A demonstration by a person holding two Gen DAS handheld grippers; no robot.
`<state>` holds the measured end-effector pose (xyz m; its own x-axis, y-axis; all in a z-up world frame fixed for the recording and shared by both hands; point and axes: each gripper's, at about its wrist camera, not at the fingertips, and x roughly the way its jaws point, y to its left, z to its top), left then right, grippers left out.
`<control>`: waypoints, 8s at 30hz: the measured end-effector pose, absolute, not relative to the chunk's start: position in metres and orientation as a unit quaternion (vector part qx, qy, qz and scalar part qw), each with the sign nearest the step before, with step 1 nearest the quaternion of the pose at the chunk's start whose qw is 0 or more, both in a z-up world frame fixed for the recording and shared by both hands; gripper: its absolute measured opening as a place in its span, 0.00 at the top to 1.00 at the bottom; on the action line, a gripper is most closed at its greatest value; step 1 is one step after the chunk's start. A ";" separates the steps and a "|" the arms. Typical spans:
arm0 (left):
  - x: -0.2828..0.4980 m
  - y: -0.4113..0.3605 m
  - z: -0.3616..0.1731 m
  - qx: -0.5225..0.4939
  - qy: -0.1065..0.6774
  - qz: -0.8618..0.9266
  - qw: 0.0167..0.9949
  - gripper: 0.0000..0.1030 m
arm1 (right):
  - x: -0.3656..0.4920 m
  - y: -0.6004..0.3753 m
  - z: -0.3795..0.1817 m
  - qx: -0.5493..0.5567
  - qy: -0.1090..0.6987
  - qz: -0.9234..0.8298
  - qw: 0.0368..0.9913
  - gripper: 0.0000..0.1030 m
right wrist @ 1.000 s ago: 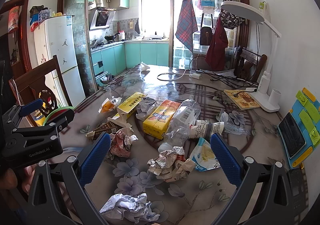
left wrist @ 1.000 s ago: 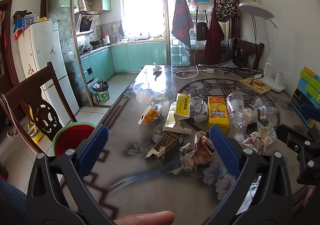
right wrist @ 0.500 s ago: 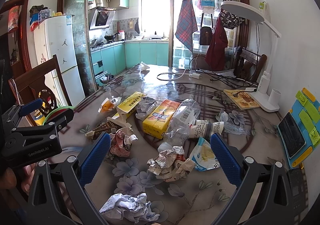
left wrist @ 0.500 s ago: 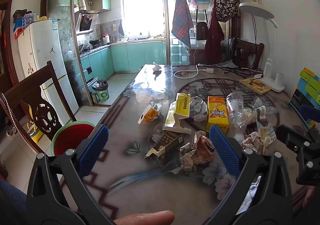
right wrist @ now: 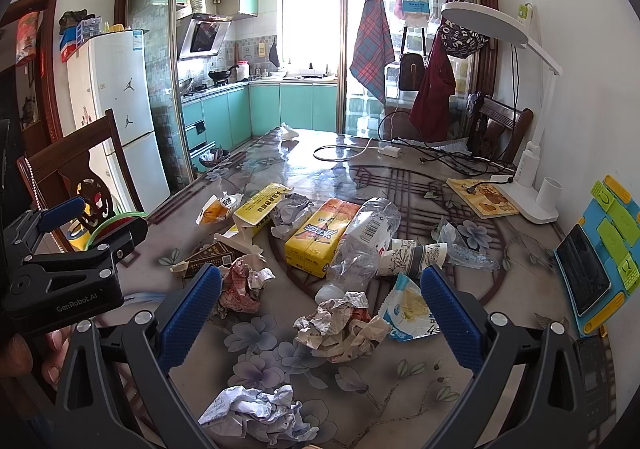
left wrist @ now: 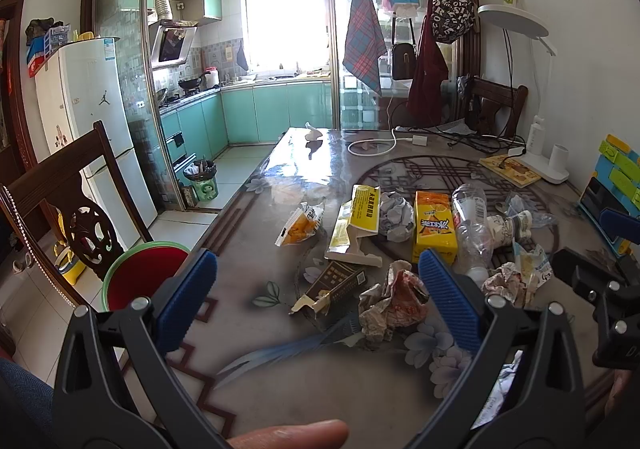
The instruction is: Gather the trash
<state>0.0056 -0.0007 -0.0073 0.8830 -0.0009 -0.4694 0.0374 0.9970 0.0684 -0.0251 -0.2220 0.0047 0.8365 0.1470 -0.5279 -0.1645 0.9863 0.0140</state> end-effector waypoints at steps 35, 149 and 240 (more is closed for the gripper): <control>0.150 -0.051 -0.032 0.118 0.411 -0.096 0.899 0.03 | -0.013 -0.254 0.005 0.026 0.305 0.045 0.951 0.06; 0.106 0.033 0.037 0.039 0.350 -0.148 0.924 0.76 | 0.131 -0.320 -0.005 -0.124 0.412 0.021 0.903 0.93; 0.131 0.421 0.057 -0.169 0.258 0.274 0.911 0.04 | 0.171 0.238 -0.055 -0.172 0.386 0.363 0.831 0.16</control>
<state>0.1311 0.4206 0.0568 0.7164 0.4127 -0.5626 -0.5867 0.7927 -0.1657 0.1707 0.2381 -0.0554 0.4391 0.4706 -0.7653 -0.7358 0.6772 -0.0058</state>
